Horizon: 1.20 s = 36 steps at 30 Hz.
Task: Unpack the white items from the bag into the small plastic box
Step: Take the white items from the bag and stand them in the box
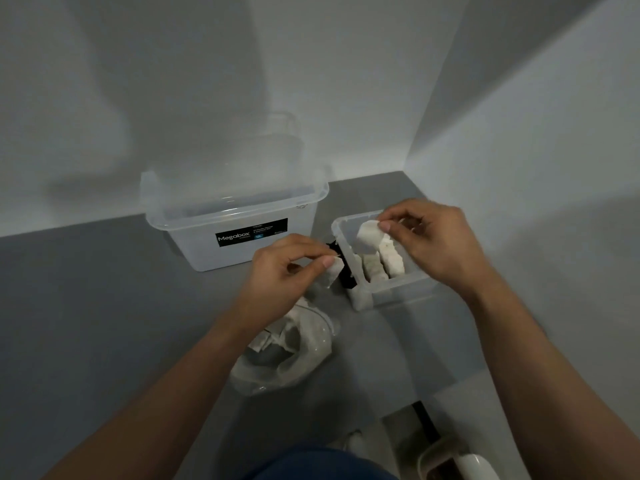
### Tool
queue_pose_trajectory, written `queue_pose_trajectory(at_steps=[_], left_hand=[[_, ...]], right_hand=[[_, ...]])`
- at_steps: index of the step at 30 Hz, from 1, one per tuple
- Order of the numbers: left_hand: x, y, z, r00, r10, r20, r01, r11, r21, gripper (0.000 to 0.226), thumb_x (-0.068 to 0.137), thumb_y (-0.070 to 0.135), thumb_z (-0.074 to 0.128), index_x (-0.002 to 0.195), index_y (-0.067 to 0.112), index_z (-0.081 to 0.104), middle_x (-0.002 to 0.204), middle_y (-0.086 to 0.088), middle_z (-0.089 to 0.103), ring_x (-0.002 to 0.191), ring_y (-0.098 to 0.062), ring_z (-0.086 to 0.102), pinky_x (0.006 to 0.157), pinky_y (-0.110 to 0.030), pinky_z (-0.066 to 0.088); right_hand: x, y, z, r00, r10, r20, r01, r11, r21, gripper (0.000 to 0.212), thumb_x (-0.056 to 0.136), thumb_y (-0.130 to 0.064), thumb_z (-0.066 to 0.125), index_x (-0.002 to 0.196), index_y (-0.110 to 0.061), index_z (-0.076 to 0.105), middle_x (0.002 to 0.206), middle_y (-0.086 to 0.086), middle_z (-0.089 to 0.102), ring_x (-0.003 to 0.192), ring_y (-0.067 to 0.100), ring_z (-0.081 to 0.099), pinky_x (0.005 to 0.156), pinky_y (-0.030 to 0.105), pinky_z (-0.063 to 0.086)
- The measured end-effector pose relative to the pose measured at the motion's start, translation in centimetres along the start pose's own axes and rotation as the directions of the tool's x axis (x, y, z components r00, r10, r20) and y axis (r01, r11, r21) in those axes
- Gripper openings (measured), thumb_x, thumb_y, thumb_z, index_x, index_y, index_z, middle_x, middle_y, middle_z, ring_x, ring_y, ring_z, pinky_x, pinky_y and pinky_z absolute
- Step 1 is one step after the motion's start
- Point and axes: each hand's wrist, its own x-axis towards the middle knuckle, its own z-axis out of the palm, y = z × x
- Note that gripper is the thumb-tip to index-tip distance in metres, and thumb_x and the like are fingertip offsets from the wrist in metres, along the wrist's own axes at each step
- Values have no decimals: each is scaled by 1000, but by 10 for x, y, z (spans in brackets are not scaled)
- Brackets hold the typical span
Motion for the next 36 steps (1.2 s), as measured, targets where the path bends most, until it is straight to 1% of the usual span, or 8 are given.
queue_pose_trajectory(at_steps=[4,9,15,19,23,31,34,36], left_hand=[[16,4,17,995,-66,-79,67,998,7,13,90,23,72,101,23,78,92,11,73,88,-14,69,76,-31,57],[29,11,38,979,-151,-134,149,988,-30,6,89,20,73,95,21,75,86,11,73,80,-9,68,70,-22,55],[38,14,55,953,-260,-156,245,964,-105,2,92,21,68,94,21,69,92,8,71,89,-12,67,78,-34,60],[40,16,69,896,-414,-164,383,904,-189,1,97,23,59,98,23,60,103,7,66,92,-12,67,70,-40,63],[41,18,84,887,-436,-152,402,891,-212,3,98,20,58,101,19,58,103,6,66,90,-6,68,65,-29,61],[41,15,102,838,-526,-147,471,832,-295,4,99,20,57,102,18,56,104,-2,70,95,-18,70,74,-35,62],[43,14,106,853,-505,-134,457,846,-276,2,99,19,57,101,17,57,101,-1,71,90,-12,72,75,-35,62],[45,14,110,871,-479,-112,434,855,-282,4,99,18,57,101,15,56,97,-4,72,89,-14,72,77,-34,62]], right_hand=[[22,41,-28,999,43,-25,-47,981,-188,8,94,-27,69,98,-28,76,91,-17,72,77,3,65,73,9,45],[44,98,-16,975,143,173,-69,924,-376,10,93,-24,67,96,-27,75,94,-6,75,86,15,68,81,33,57],[56,146,24,813,277,512,79,818,-570,13,91,-20,63,93,-26,75,98,-3,74,90,20,68,86,37,57],[60,161,37,769,302,563,163,759,-630,15,92,-19,62,99,-21,74,104,3,72,93,23,66,86,39,57],[66,168,42,765,296,572,198,737,-646,18,93,-20,59,106,-18,73,107,6,70,96,25,66,83,37,56],[69,164,31,773,262,577,189,774,-605,31,92,-28,64,122,-26,69,121,3,70,107,24,66,93,38,55],[72,136,7,867,88,490,75,950,-304,25,94,-33,66,117,-29,73,114,-8,74,97,8,66,88,26,51],[68,108,-10,888,17,460,-3,999,-32,27,89,-45,70,114,-37,74,107,-19,73,95,-1,66,88,25,51]])
